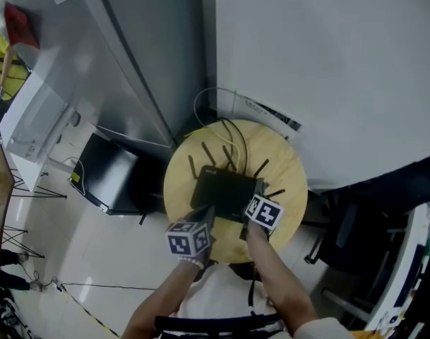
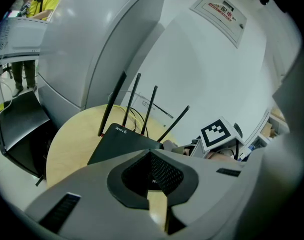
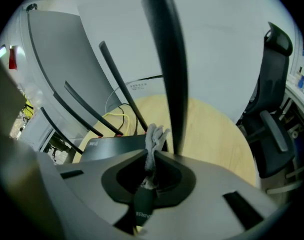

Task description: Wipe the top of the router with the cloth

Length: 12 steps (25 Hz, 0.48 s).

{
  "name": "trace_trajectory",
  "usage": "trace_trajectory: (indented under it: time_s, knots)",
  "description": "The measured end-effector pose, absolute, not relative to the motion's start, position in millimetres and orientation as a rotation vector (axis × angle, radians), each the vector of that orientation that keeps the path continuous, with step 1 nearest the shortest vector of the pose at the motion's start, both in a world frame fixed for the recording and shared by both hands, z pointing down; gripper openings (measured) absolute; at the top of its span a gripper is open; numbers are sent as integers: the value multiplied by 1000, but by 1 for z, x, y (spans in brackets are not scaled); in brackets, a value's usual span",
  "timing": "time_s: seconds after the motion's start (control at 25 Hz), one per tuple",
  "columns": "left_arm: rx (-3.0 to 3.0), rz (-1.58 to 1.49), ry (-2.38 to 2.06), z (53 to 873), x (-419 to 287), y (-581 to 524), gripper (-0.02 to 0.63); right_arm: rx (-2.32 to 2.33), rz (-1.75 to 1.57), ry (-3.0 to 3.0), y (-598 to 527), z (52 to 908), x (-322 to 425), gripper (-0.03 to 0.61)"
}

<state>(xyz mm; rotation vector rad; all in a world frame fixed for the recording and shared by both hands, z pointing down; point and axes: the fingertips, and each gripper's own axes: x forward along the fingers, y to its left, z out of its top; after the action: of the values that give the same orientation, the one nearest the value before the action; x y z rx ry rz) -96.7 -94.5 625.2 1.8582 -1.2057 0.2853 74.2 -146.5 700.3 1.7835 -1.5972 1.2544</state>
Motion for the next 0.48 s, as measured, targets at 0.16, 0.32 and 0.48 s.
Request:
trace_trajectory:
  time_s: [0.16,0.32,0.48]
  knots:
    - [1837,287,-1242,627,-107,-94,-2,1702,1252,-1654,-155,701,48,43]
    - [1825,285,-1276,627,-118,-93,-2,1617,1250,-1703,-162,704,16,43]
    - [1793,274,-1318,628,-138,-89,-2,1521,1231,-1756,-171,707,-20,43]
